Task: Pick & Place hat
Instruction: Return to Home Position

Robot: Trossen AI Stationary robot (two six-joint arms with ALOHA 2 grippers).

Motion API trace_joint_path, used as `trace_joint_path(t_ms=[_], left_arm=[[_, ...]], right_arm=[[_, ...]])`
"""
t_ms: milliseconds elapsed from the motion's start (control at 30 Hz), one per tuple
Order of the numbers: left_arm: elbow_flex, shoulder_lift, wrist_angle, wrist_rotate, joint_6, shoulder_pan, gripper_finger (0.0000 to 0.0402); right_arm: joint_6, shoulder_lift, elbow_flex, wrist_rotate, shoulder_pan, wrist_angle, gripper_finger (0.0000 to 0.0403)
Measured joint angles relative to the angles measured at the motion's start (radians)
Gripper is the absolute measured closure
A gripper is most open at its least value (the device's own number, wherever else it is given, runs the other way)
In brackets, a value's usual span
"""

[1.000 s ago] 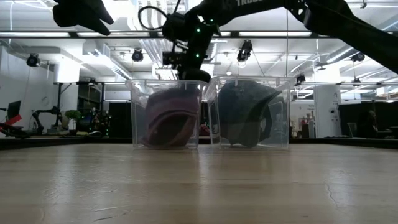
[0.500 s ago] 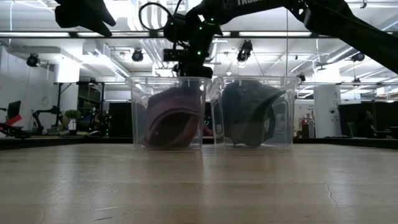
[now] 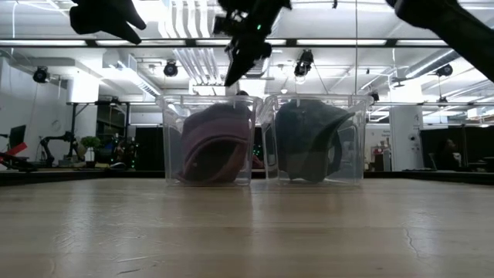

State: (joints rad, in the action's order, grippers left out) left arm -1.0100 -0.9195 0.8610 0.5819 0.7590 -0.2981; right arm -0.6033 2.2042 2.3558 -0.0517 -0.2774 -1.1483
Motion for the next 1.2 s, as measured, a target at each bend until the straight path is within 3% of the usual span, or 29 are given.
trace_joint_path(t_ms=[800,1000,1200], left_arm=[[0.0,0.06,-0.17,0.039,-0.244,0.0,0.022],[0.0,0.138,-0.256,0.017,-0.369,0.0,0.022],[0.005,0.207,-0.265,-0.014,-0.411,0.0,0.022]], right_arm=[[0.32,-0.652,-0.027,-0.001,0.031,-0.208,0.0394],[0.389,-0.796,-0.142,-0.003,0.038,-0.221,0.0394],[0.455,-0.966,-0.369,-0.003,0.038,-0.137,0.0394]])
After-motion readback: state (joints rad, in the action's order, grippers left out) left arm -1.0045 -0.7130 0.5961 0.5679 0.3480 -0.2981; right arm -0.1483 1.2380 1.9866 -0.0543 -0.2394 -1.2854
